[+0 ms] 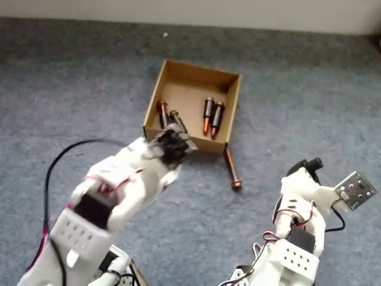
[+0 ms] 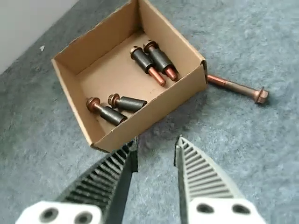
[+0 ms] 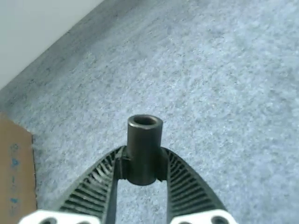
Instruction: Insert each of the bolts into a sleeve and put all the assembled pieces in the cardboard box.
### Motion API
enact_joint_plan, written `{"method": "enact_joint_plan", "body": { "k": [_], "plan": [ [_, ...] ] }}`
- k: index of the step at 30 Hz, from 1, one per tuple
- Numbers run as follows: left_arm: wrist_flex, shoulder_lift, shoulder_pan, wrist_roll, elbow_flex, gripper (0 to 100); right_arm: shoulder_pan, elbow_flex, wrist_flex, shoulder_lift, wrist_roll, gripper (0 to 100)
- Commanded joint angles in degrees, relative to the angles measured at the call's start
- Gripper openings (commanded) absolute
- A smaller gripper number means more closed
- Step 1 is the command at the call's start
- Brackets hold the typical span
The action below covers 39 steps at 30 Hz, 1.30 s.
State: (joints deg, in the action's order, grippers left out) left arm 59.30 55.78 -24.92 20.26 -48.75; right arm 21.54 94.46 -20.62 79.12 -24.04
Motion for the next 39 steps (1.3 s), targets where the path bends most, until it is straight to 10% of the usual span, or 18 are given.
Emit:
{"method": "enact_joint_plan", "body": {
  "k": [1, 15, 39],
  "plan": [
    [0.4, -11.7, -3.7, 6.8, 9.3, 17, 2.4, -1.1, 1.5, 1.0, -0.7, 0.4],
    [6.8, -46.2, -11.7, 31.1, 34.4, 16, 3.0, -1.1, 1.5, 1.0, -0.3, 0.4],
    [6.9, -83.7, -17.3, 40.6, 57.0, 16, 5.8, -1.2, 1.5, 1.0, -0.2, 0.4]
  ]
}}
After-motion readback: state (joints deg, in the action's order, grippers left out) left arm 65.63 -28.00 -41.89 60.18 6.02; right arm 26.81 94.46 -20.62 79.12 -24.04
